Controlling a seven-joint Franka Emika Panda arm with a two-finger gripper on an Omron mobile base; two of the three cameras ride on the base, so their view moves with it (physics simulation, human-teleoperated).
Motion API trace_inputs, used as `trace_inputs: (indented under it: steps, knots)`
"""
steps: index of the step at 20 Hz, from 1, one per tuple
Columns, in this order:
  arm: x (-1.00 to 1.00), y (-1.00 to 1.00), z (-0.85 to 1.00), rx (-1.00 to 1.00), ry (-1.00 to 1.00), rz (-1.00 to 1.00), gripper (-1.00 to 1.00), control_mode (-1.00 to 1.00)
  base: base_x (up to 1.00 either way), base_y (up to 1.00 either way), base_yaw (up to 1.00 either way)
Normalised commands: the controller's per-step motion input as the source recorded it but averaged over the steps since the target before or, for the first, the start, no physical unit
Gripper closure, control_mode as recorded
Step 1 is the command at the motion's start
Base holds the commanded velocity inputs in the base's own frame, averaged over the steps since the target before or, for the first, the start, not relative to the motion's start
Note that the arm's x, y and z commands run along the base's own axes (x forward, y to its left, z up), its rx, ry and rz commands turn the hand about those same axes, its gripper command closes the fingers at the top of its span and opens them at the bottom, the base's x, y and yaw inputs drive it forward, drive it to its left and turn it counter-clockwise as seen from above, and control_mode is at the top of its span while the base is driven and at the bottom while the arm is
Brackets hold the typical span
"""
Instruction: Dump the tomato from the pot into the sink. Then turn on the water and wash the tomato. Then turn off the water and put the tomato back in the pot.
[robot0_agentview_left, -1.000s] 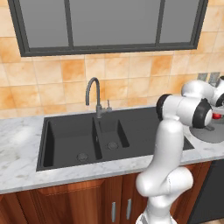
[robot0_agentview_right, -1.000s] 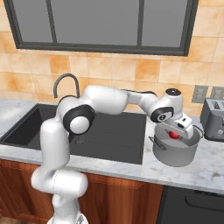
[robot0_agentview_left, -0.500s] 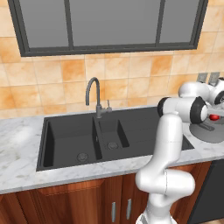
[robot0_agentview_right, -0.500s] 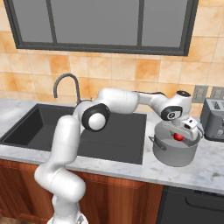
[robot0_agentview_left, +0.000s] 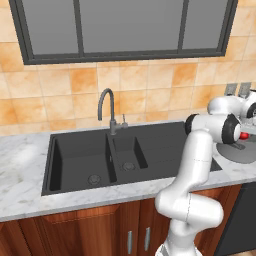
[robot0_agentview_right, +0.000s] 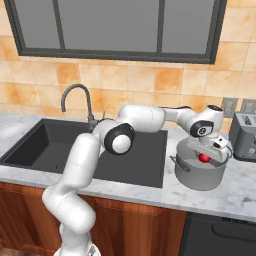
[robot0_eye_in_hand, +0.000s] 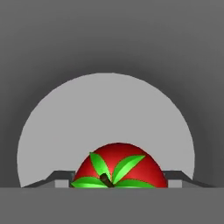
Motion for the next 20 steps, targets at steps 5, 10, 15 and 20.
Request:
trace_inputs:
  steps: [5, 10, 15, 20]
  knots:
    - [0.00, 0.00, 0.00, 0.00, -0.02, 0.00, -1.00, -1.00, 0.00, 0.00, 0.00]
    - [-0.09, 0.08, 0.22, -0.03, -0.15, 0.00, -1.00, -1.00, 0.00, 0.00, 0.00]
    - [-0.34, 0.39, 0.76, -0.15, -0.31, 0.00, -1.00, -1.00, 0.00, 0.00, 0.00]
    - [-0.50, 0.54, 0.76, -0.21, -0.32, 0.00, -1.00, -1.00, 0.00, 0.00, 0.00]
